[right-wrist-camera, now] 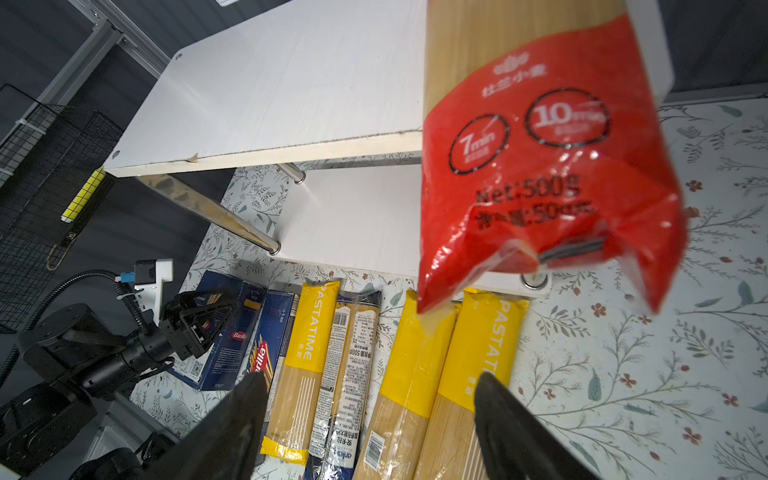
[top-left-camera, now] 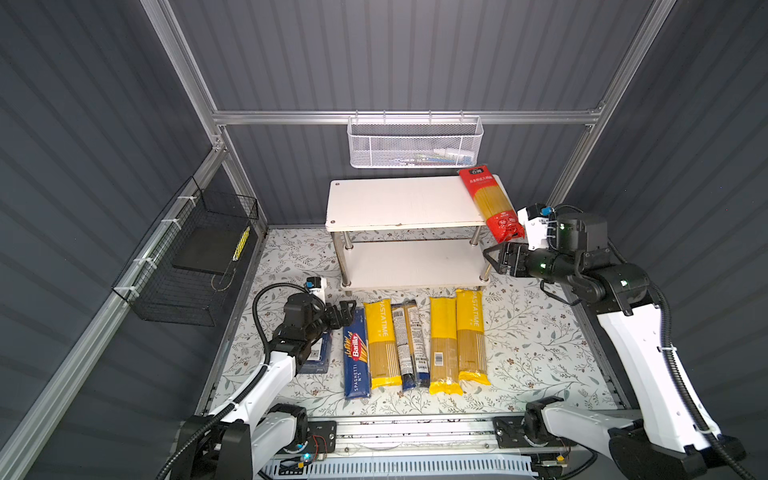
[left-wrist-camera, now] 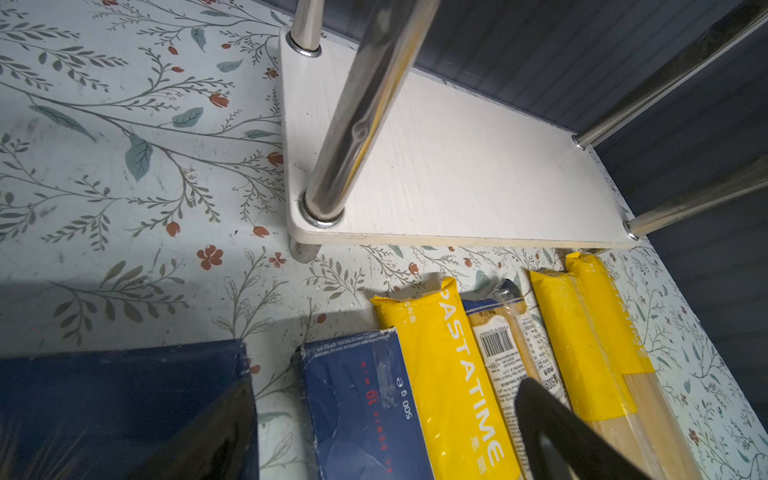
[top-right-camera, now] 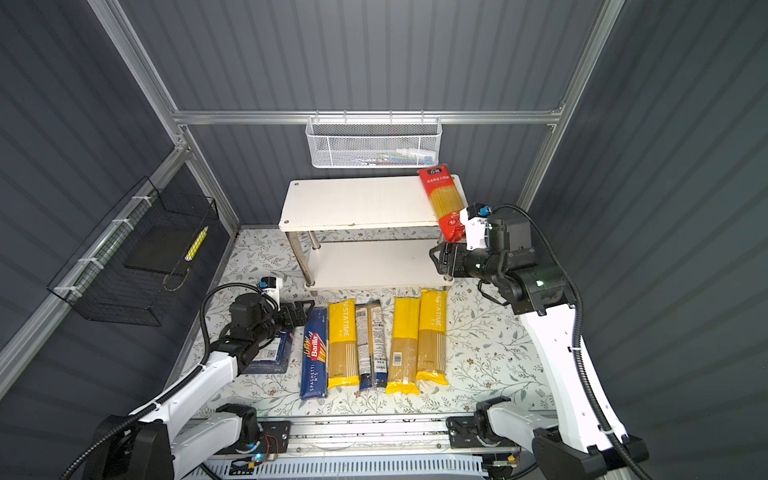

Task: Place and organize the pasta boxes and bags onto the shelf
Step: 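Open the right gripper and draw it back down from the shelf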

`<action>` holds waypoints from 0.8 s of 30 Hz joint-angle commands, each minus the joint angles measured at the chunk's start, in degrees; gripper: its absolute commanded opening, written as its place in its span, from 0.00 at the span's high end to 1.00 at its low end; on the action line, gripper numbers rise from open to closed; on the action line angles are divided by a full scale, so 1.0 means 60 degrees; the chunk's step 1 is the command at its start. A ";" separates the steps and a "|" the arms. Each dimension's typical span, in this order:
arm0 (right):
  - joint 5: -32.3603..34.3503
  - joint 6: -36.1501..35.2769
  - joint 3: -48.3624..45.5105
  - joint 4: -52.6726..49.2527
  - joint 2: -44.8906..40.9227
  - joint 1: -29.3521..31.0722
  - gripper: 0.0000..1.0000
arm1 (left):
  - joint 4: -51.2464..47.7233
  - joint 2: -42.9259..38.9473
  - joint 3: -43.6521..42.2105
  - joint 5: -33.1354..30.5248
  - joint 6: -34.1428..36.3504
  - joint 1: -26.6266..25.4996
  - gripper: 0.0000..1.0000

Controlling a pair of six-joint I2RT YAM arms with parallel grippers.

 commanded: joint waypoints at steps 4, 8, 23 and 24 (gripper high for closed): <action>0.0041 -0.0231 0.0236 0.0289 0.0252 0.0088 0.20 | -0.0088 -0.0289 -0.0033 -0.0104 0.0226 -0.0057 0.01; -0.0014 -0.0248 0.0362 0.0334 0.0411 0.0091 0.20 | -0.0020 -0.0176 -0.0034 -0.0083 0.0226 -0.0056 0.01; -0.0131 -0.0244 0.0583 0.0510 0.0970 0.0384 0.19 | -0.0064 -0.0176 -0.0013 -0.0075 0.0226 -0.0063 0.01; -0.0090 -0.0261 0.0611 0.0474 0.0984 0.0383 0.19 | -0.0060 -0.0164 -0.0007 -0.0064 0.0219 -0.0056 0.01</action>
